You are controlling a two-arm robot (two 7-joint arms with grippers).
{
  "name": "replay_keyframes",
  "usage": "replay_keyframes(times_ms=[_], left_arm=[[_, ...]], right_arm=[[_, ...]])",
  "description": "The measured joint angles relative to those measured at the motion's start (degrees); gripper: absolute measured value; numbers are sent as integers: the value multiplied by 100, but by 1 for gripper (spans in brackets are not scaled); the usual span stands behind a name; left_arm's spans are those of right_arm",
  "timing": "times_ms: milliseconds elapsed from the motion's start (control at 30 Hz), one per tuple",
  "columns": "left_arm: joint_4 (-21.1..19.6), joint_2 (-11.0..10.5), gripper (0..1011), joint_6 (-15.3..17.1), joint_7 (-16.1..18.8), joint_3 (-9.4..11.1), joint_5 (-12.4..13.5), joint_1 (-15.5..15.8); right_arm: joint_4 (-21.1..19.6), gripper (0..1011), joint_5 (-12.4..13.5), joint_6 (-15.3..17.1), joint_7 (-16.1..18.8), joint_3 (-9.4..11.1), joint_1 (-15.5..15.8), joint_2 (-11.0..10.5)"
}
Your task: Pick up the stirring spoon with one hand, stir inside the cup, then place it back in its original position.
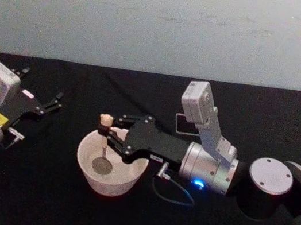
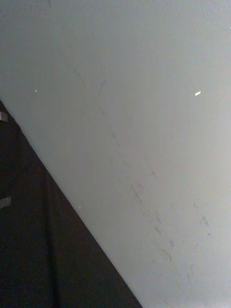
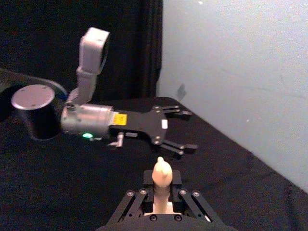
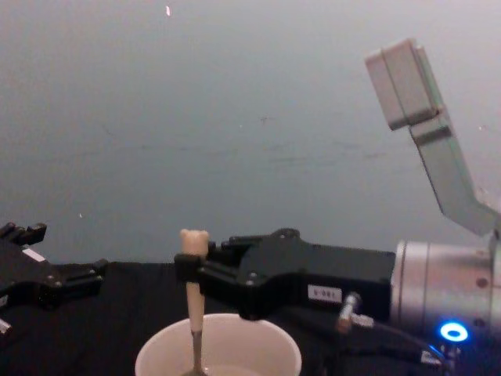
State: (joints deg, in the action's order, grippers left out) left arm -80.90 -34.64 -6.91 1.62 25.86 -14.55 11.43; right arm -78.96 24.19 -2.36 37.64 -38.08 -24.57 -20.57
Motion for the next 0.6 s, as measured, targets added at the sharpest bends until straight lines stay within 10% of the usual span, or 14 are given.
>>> replay_keyframes(times_ms=[600], left_arm=[[0,0,1002,0,0,0,0,0]], right_arm=[[360,207,-132,-53,-183,278,-132,46]])
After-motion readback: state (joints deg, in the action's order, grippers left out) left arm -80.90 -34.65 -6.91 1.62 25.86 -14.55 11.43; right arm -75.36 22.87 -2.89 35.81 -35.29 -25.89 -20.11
